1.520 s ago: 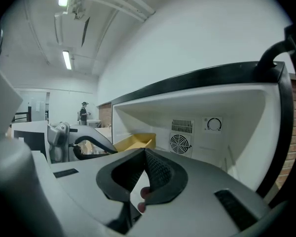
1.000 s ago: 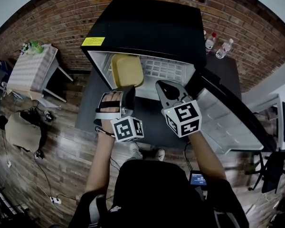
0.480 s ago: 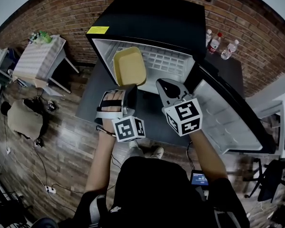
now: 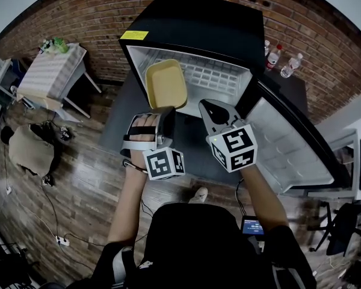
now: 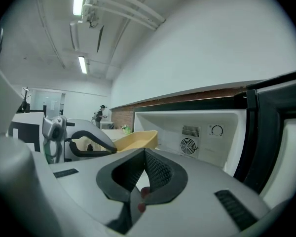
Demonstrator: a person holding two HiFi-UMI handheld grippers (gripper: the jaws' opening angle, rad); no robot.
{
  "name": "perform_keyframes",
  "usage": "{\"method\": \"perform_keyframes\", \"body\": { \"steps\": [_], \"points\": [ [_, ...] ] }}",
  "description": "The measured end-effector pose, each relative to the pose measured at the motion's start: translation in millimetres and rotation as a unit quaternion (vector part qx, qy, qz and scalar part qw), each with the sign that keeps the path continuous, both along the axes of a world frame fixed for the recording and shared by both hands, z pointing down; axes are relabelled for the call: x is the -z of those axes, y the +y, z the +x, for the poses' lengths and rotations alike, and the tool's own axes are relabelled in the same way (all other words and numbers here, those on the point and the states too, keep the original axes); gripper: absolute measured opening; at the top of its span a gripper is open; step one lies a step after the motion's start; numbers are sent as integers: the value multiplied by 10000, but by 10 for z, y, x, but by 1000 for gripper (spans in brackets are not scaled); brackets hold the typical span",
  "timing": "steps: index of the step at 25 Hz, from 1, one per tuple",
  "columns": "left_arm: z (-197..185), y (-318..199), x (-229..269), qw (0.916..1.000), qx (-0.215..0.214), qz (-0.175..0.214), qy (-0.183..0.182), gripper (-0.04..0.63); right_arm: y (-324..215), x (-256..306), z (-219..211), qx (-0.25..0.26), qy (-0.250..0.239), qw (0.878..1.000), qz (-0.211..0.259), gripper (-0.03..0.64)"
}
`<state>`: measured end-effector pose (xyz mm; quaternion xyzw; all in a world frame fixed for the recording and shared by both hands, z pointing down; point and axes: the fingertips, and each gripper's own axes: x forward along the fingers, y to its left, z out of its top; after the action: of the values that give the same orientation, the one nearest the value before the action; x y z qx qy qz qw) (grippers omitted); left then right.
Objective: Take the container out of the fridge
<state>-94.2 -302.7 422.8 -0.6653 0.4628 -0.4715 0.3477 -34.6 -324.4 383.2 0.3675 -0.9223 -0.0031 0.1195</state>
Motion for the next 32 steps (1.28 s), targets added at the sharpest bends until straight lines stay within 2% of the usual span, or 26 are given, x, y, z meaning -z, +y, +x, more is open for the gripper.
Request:
{"method": "perform_keyframes", "body": {
  "steps": [8, 32],
  "points": [
    [-145, 351, 65, 9997, -259, -7, -34, 32, 292, 96, -152, -254, -50, 9997, 22, 40],
    [-568, 1673, 137, 9963, -847, 144, -36, 32, 1686, 212, -549, -812, 29, 9963, 282, 40]
  ]
}}
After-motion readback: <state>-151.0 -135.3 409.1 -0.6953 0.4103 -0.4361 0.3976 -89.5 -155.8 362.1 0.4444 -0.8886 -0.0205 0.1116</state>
